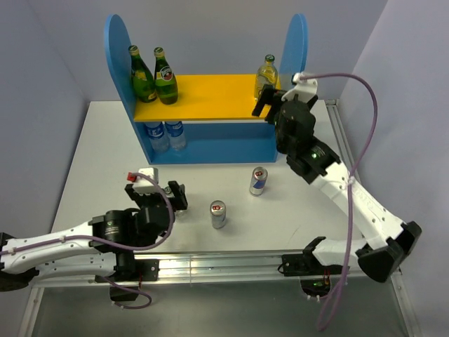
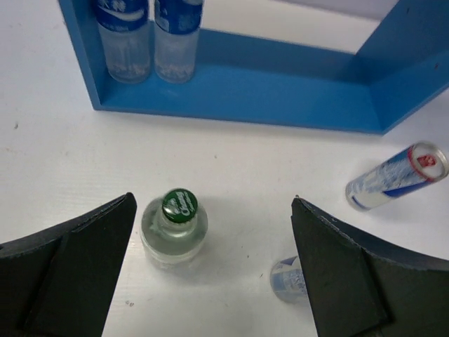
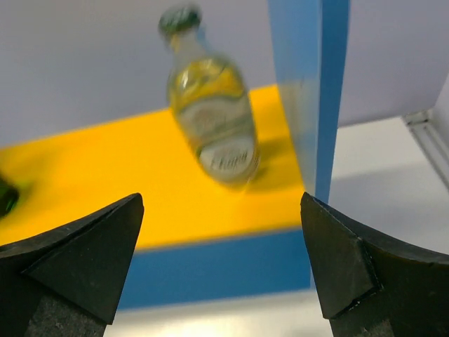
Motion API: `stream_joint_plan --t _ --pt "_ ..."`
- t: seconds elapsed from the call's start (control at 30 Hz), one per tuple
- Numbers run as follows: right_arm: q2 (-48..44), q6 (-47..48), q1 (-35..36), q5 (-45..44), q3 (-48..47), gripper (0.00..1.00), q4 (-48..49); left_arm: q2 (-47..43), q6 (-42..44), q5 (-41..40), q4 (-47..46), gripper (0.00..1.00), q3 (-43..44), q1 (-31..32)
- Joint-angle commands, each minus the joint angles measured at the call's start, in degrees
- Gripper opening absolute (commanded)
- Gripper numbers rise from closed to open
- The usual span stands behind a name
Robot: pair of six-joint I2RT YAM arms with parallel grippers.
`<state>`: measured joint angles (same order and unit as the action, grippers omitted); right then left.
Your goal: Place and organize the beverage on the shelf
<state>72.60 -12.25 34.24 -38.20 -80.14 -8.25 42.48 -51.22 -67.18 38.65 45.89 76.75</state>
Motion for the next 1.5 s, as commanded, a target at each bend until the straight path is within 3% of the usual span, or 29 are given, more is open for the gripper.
stream_joint_plan --t 0.0,0.17,0.43,0.67,1.0,1.47 --pt "-6.8 -3.4 4.0 -0.5 6.2 1.00 0.1 2.5 4.5 4.0 -9.1 0.99 -3.1 0.2" --pt "-15.8 -6.6 6.8 0.1 15.2 1.00 -1.9 8.0 2.7 7.3 -12.2 0.99 -6.9 -2.2" --pt "-26.1 -8.6 7.2 1.8 24.1 1.00 -4.0 9.3 6.0 10.3 -22.8 0.99 -13.0 -10.0" --pt "-28.5 -8.4 7.2 1.8 27.3 1.00 -4.6 10.5 11.1 12.4 -31.3 0.99 -15.1 -14.8" --pt "-30.0 -7.9 7.2 0.8 29.4 1.00 -4.7 15.2 12.6 13.0 -35.2 0.96 -16.0 -19.7" --pt "-30.0 -7.9 7.2 0.3 31.2 1.00 -4.1 13.9 10.9 11.8 -34.1 0.67 -17.1 -20.6"
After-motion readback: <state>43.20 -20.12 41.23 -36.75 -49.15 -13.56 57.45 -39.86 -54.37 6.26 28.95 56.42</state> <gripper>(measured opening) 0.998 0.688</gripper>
